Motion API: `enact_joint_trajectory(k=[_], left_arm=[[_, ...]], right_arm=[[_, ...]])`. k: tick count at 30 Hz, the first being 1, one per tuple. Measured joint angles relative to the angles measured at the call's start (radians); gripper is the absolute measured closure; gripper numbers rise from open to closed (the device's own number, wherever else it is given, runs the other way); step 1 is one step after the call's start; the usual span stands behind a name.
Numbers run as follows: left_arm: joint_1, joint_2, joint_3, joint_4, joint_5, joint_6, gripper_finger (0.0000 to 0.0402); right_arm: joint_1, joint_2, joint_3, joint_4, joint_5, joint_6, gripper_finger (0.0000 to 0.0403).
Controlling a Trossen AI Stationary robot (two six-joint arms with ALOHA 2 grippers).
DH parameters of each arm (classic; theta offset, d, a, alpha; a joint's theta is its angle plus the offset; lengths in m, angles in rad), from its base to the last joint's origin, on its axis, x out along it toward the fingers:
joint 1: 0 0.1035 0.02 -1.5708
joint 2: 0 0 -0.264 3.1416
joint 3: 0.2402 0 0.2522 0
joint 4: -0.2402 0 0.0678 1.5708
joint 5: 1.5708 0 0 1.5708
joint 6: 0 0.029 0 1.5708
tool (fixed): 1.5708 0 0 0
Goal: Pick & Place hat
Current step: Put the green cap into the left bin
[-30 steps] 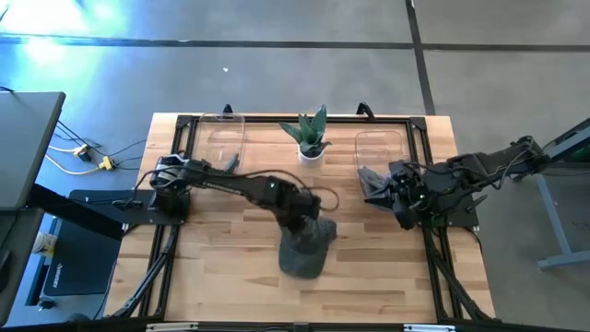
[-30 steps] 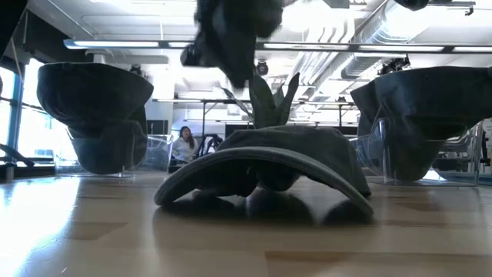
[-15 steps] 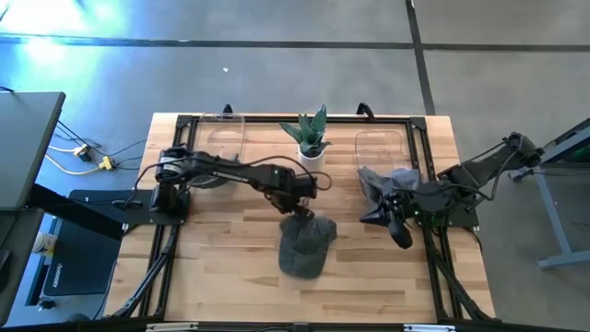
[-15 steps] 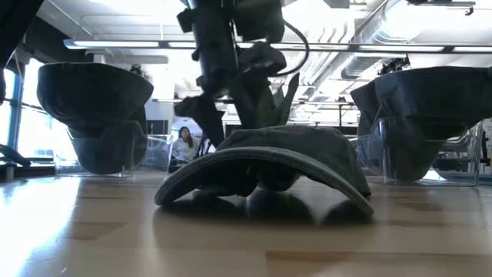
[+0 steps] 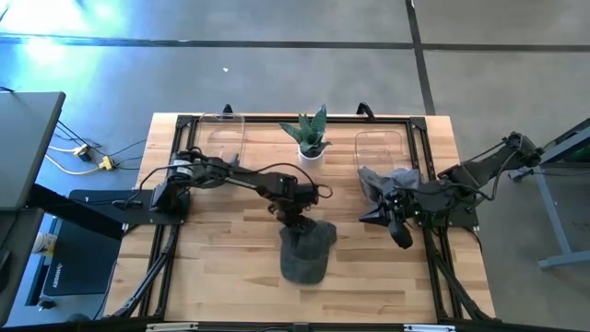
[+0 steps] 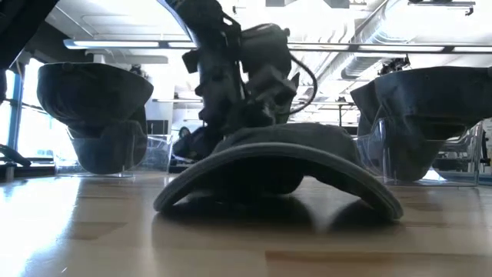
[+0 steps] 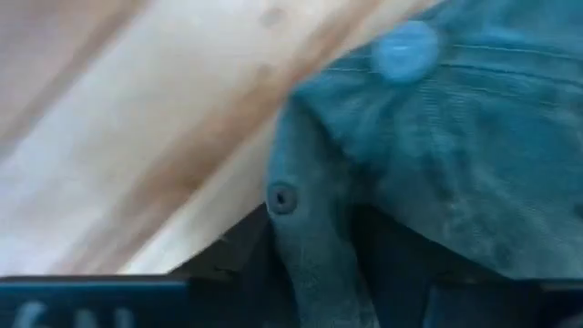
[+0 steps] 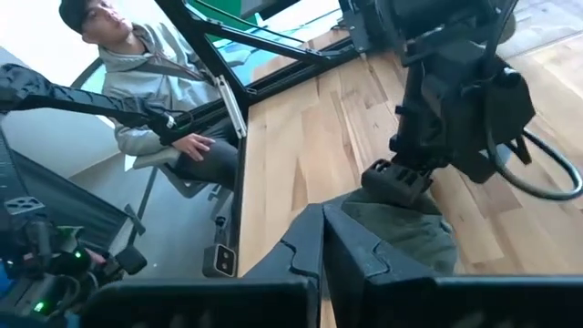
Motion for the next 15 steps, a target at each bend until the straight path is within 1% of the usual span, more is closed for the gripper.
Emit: enact_joint_trajectory(k=[2, 6, 7, 10, 12, 15], left_arm=[[-0.009, 0.004, -0.001, 0.027, 0.006, 0.007, 0.0289], [-0.011, 0.001, -0.002, 0.062, 0.033, 0.049, 0.0377], [-0.009, -0.011, -0.002, 0.056, 0.041, 0.059, 0.0388], [-0.007, -0.057, 0.000, 0.075, 0.055, 0.081, 0.0385], [-0.009, -0.105, -0.002, 0.059, 0.059, 0.095, 0.0391], [-0.011, -0.184, 0.001, 0.093, 0.069, 0.116, 0.0397]], right_arm=[[0.000, 0.000, 0.000, 0.003, -0.001, 0.000, 0.0400], [0.000, 0.000, 0.000, 0.010, -0.004, 0.000, 0.0396], [0.000, 0.000, 0.000, 0.010, -0.005, -0.001, 0.0396], [0.000, 0.000, 0.000, 0.010, -0.028, -0.016, 0.0400], [0.000, 0.000, 0.000, 0.010, -0.052, -0.024, 0.0401], [0.000, 0.000, 0.000, 0.007, -0.078, -0.028, 0.0399]])
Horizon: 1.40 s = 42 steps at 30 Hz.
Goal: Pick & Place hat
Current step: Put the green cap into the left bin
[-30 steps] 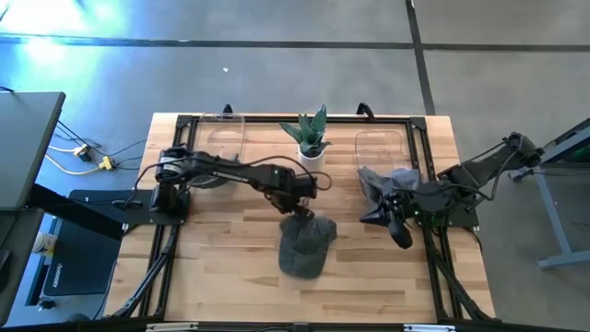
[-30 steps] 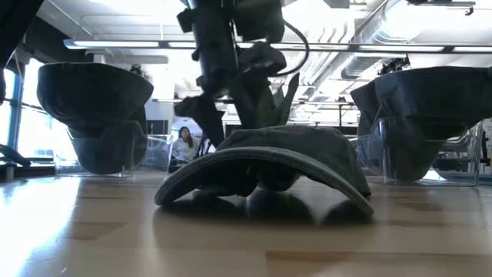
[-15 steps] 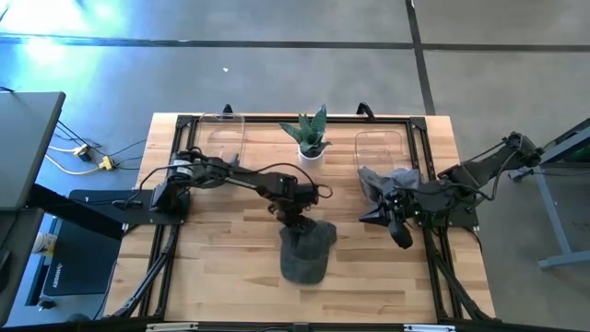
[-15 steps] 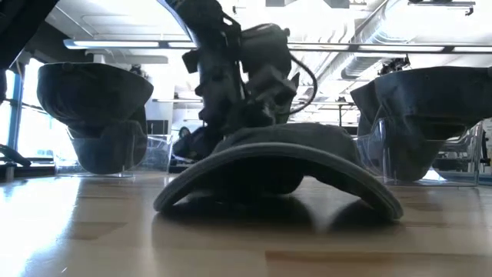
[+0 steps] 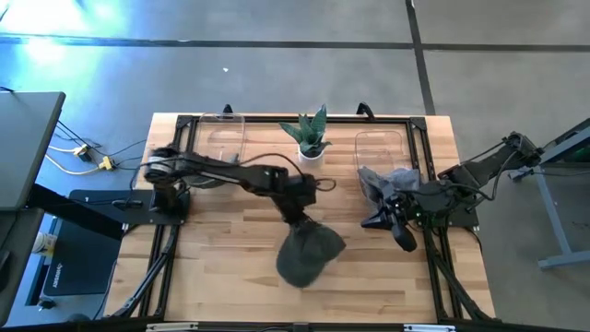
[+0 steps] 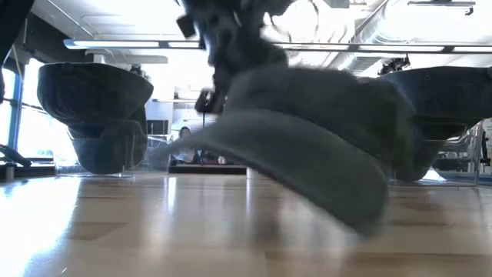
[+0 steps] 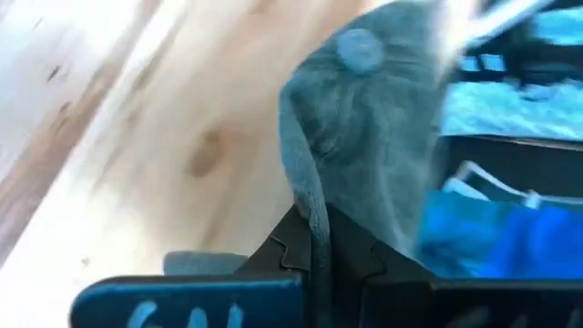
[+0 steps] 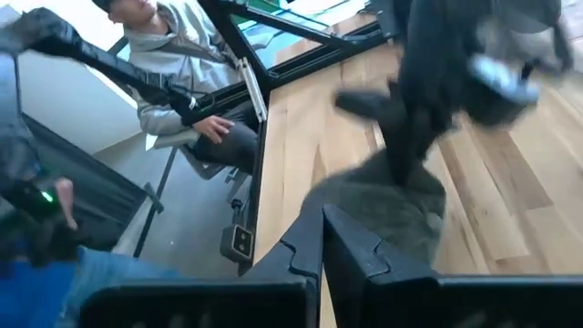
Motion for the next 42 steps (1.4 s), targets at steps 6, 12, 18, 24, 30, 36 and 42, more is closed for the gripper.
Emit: enact_joint_trajectory(k=[6, 12, 18, 24, 30, 36, 42], left_arm=[[-0.018, -0.151, 0.001, 0.104, 0.016, 0.076, 0.0398], [-0.040, -0.215, 0.004, 0.245, -0.007, 0.071, 0.0399], [-0.057, -0.237, 0.002, 0.284, 0.010, 0.068, 0.0399], [-0.054, -0.233, 0.000, 0.291, -0.011, 0.067, 0.0399], [-0.055, -0.265, 0.000, 0.286, -0.018, 0.073, 0.0399], [-0.055, -0.309, 0.004, 0.257, -0.034, 0.100, 0.0399], [-0.062, -0.335, 0.002, 0.228, -0.035, 0.101, 0.0399]], right_arm=[[0.000, 0.002, 0.000, -0.011, 0.051, -0.038, 0.0388], [-0.036, 0.046, 0.000, 0.012, 0.113, -0.084, 0.0330], [-0.096, 0.122, 0.000, 0.065, 0.054, -0.126, 0.0209], [-0.117, 0.224, 0.000, 0.308, -0.199, -0.214, 0.0131], [-0.118, 0.320, 0.000, 0.294, -0.122, -0.170, 0.0130], [-0.104, 0.307, 0.000, 0.306, -0.138, -0.148, 0.0130], [-0.081, 0.184, 0.000, 0.342, -0.066, -0.205, 0.0136]])
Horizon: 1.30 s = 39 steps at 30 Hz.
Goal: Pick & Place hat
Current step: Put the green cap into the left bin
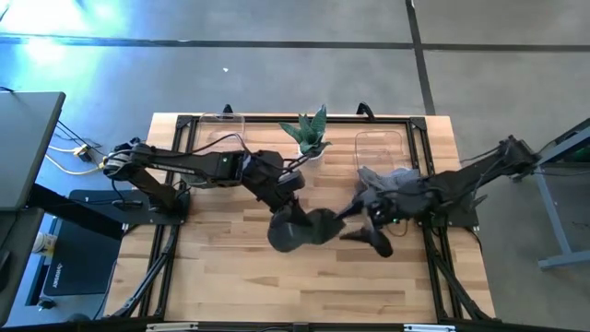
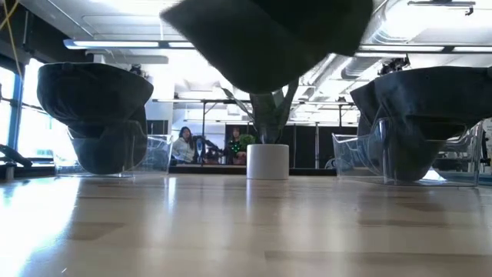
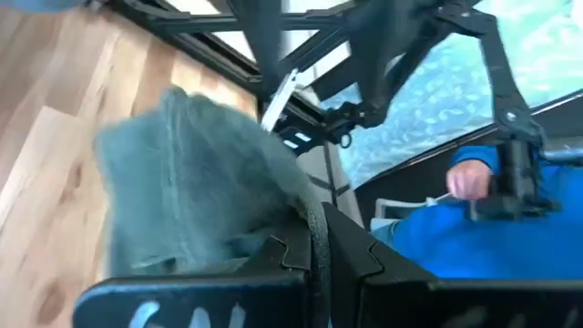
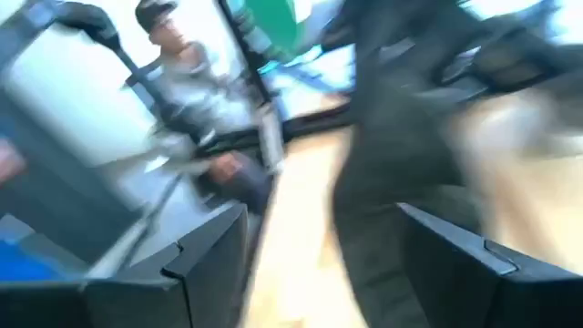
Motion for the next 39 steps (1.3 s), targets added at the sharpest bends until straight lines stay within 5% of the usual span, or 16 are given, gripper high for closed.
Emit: enact_joint_trajectory(k=[3, 6, 14, 26, 34, 39], left_arm=[[0.000, 0.001, 0.000, 0.001, -0.001, 0.000, 0.0399], [0.000, 0.002, -0.001, 0.003, -0.003, 0.000, 0.0399], [0.000, -0.015, -0.001, 0.005, -0.049, 0.020, 0.0400], [0.000, -0.105, 0.004, 0.008, -0.115, 0.061, 0.0400], [0.000, -0.104, 0.000, 0.038, -0.106, 0.061, 0.0400], [0.000, -0.102, -0.001, 0.032, -0.134, 0.066, 0.0400]], right_arm=[[-0.002, -0.039, 0.000, -0.061, 0.150, -0.003, 0.0137], [-0.028, -0.027, 0.000, -0.128, 0.189, 0.004, 0.0137], [-0.046, 0.128, 0.000, 0.035, -0.116, -0.045, 0.0137], [0.011, 0.085, 0.000, 0.042, -0.274, 0.059, 0.0202], [-0.050, 0.055, 0.000, -0.009, -0.051, 0.052, 0.0158], [-0.091, 0.083, 0.000, 0.016, -0.013, 0.031, 0.0138]])
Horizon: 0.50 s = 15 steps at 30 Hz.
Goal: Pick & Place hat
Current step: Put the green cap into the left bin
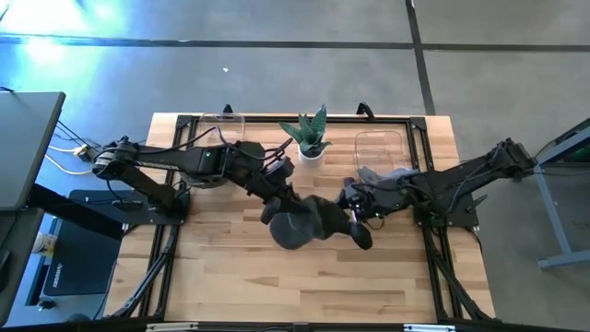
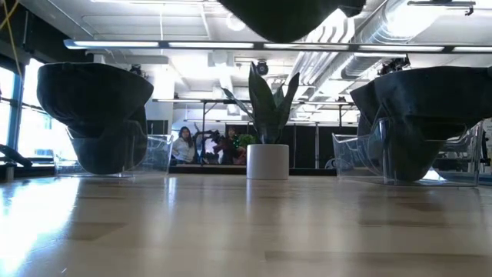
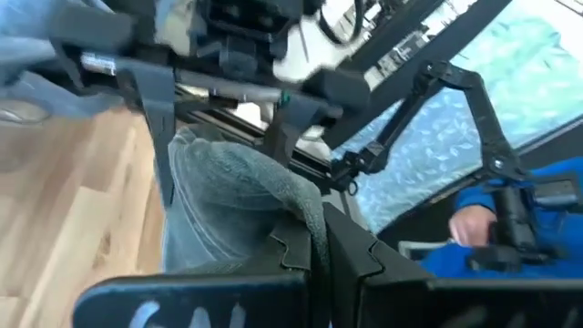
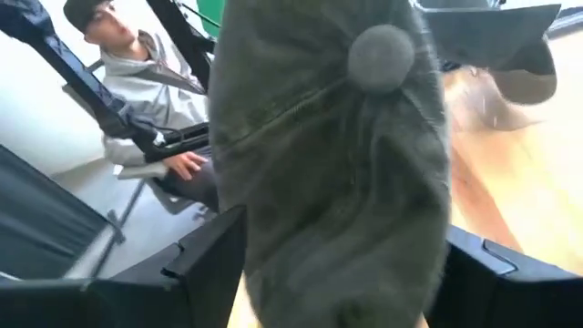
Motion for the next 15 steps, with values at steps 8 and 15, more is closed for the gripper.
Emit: enact_joint_trajectory(k=[8, 15], left_arm=[[0.000, -0.016, 0.000, -0.054, -0.049, 0.033, 0.0400], [-0.008, -0.015, 0.000, -0.076, -0.044, 0.028, 0.0400]], right_arm=[[0.032, -0.012, 0.000, 0.083, -0.117, -0.067, 0.0273], [0.077, -0.106, 0.000, 0.143, -0.248, -0.068, 0.0381]])
